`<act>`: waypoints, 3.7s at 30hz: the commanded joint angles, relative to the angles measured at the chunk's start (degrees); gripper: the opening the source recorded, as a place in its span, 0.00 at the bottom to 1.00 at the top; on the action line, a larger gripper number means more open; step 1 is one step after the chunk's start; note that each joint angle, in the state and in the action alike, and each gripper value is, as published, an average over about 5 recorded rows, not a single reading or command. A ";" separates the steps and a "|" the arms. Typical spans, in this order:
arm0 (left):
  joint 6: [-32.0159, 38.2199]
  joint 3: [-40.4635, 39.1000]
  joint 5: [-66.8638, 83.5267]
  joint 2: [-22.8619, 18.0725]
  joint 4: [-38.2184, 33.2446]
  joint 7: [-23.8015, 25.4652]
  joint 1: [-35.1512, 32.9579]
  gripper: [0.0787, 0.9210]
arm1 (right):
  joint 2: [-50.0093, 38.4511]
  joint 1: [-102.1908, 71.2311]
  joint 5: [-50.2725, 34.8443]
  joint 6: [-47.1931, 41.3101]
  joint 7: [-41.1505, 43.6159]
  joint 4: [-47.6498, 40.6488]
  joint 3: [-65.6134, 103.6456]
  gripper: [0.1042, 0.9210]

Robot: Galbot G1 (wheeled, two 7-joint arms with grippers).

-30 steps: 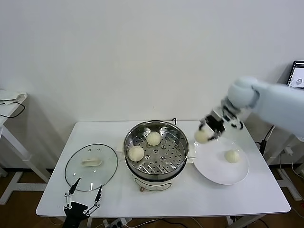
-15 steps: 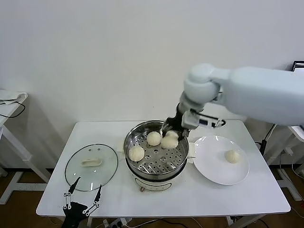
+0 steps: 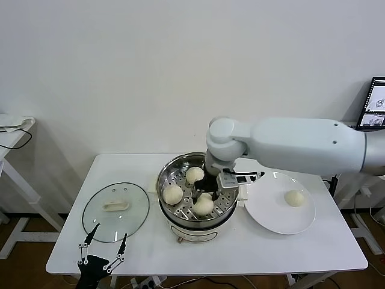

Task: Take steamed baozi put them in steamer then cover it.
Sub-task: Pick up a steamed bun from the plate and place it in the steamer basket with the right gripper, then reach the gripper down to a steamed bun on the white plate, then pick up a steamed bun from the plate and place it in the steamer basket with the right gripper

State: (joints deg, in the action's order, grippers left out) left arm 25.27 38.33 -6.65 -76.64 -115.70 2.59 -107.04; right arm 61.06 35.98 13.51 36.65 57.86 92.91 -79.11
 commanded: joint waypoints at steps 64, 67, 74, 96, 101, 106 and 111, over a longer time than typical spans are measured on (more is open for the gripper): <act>-0.15 -0.32 -1.65 -0.27 0.64 -0.60 -1.76 0.88 | -15.87 -30.96 -12.44 -32.01 6.86 -52.37 25.50 0.88; -0.05 -0.34 -1.66 -0.31 0.84 -0.60 -1.80 0.88 | -14.83 -31.31 -12.27 -31.90 6.20 -53.45 25.77 0.88; 0.01 -0.33 -1.62 -0.40 1.03 -0.61 -1.67 0.88 | -13.16 -31.75 -11.60 -31.65 4.22 -54.82 26.33 0.88; -0.20 -0.87 -1.55 -0.11 1.42 -0.59 -0.91 0.88 | -17.61 -12.92 -23.46 -36.53 14.43 -39.73 17.38 0.59; -0.21 -1.12 -1.44 0.18 1.54 -0.58 -0.43 0.88 | -15.81 2.19 -32.40 -39.40 17.95 -29.10 6.50 0.59; -0.22 -1.22 -1.14 0.30 1.66 -0.61 0.00 0.88 | -10.36 13.04 -43.39 -42.17 17.58 -21.28 -1.47 0.59; -0.19 -1.53 -1.14 0.37 1.44 -0.64 0.10 0.88 | -5.62 17.91 -49.39 -45.12 15.79 -14.23 -6.13 0.59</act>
State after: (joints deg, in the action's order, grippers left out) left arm 25.08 37.02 -7.82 -76.33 -114.11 1.98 -107.14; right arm 48.83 36.09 -20.28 -3.52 72.29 62.78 -72.24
